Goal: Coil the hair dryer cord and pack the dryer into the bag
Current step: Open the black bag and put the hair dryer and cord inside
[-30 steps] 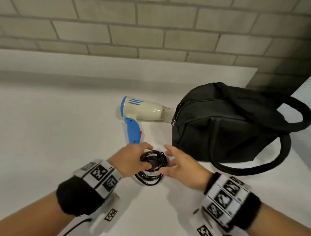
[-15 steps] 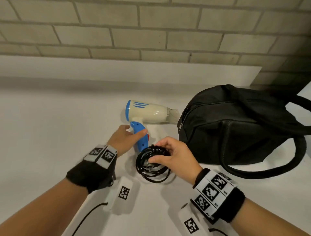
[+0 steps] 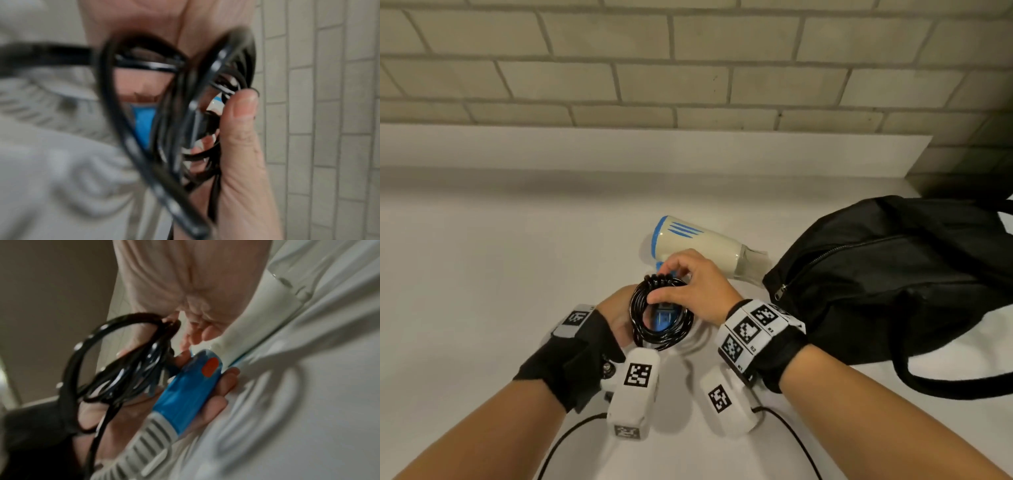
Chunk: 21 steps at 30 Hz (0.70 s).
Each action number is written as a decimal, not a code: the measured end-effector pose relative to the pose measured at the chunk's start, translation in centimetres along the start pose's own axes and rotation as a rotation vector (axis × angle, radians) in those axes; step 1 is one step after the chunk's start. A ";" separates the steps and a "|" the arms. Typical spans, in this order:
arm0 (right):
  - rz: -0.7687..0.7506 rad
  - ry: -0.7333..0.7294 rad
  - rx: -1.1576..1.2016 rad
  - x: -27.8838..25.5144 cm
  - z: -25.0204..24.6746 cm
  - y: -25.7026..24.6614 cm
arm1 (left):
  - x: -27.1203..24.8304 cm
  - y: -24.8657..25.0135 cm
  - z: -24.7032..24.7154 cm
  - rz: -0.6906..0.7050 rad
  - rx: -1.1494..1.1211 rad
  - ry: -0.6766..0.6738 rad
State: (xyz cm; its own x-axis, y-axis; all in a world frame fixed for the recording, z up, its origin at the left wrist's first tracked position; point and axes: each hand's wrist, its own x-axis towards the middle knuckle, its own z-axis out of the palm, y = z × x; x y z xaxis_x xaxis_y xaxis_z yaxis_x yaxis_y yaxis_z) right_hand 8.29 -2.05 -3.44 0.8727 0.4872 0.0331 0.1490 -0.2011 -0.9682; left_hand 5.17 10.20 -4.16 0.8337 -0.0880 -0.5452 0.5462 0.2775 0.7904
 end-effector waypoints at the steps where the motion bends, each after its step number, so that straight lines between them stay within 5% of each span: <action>1: -0.010 0.020 -0.024 0.2 0.1 0.3 | -0.2 -0.2 -0.1 -0.034 -0.140 -0.014; 6: 0.014 0.020 -0.034 0.5 0.4 1.2 | -1.5 -1.4 -0.1 0.024 -0.376 -0.119; 11: 0.186 0.145 0.040 0.0 0.5 0.9 | -1.6 -2.6 0.7 0.179 -0.098 -0.005; 15: 0.425 0.052 0.413 -1.0 1.9 0.3 | -2.3 -3.2 0.4 0.332 0.070 0.014; 21: 0.198 -0.130 0.295 -1.4 1.0 -4.2 | -5.5 -1.4 0.9 0.620 0.383 0.208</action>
State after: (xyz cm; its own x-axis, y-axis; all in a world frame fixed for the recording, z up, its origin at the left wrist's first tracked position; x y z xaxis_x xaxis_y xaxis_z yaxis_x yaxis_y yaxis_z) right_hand 6.02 -1.02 0.33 0.8023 0.5707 -0.1753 -0.1738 -0.0576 -0.9831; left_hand -0.16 9.40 -2.01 0.9854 0.1692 0.0189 0.0046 -0.1374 0.9905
